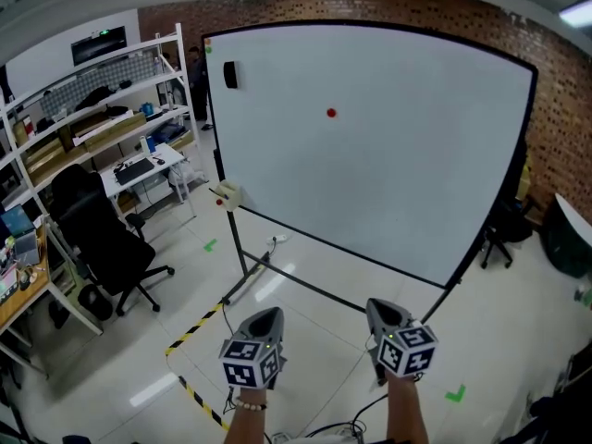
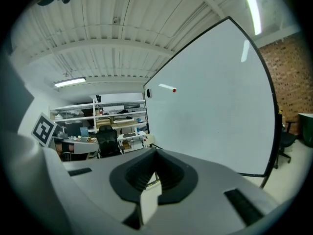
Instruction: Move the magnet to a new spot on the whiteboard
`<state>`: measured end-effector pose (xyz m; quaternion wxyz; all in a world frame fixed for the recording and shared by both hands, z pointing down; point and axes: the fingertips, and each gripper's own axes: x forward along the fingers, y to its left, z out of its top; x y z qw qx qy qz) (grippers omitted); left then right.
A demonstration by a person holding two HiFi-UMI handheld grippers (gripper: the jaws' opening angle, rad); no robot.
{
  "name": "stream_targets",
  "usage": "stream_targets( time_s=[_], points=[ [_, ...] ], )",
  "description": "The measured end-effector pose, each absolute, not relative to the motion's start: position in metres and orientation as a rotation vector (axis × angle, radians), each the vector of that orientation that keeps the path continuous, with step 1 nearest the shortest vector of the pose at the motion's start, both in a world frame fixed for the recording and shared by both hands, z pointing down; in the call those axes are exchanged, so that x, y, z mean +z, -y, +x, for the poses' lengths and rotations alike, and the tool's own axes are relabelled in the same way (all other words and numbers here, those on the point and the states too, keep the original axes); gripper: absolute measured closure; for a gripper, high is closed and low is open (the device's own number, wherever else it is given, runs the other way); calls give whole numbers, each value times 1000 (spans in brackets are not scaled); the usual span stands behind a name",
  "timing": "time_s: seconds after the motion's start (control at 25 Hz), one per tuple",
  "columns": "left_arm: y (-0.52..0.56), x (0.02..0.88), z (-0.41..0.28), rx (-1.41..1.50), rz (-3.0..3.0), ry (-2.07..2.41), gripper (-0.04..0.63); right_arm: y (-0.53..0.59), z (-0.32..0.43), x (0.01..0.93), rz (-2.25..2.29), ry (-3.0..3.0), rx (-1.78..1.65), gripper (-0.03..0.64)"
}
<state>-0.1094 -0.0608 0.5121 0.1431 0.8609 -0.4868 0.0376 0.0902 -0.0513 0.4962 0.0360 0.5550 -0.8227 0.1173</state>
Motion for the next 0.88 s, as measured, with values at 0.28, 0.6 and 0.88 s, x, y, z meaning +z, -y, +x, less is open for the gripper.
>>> stream_targets(
  time_s=[0.28, 0.6, 0.88],
  points=[
    [52, 518, -103, 121, 2477, 1406, 594, 39, 92, 499, 1689, 2548, 367, 609],
    [54, 513, -100, 124, 2485, 1411, 594, 39, 98, 492, 1706, 2554, 357, 609],
    [54, 509, -98, 116, 2496, 1403, 594, 38, 100, 493, 1711, 2543, 363, 609]
  ],
)
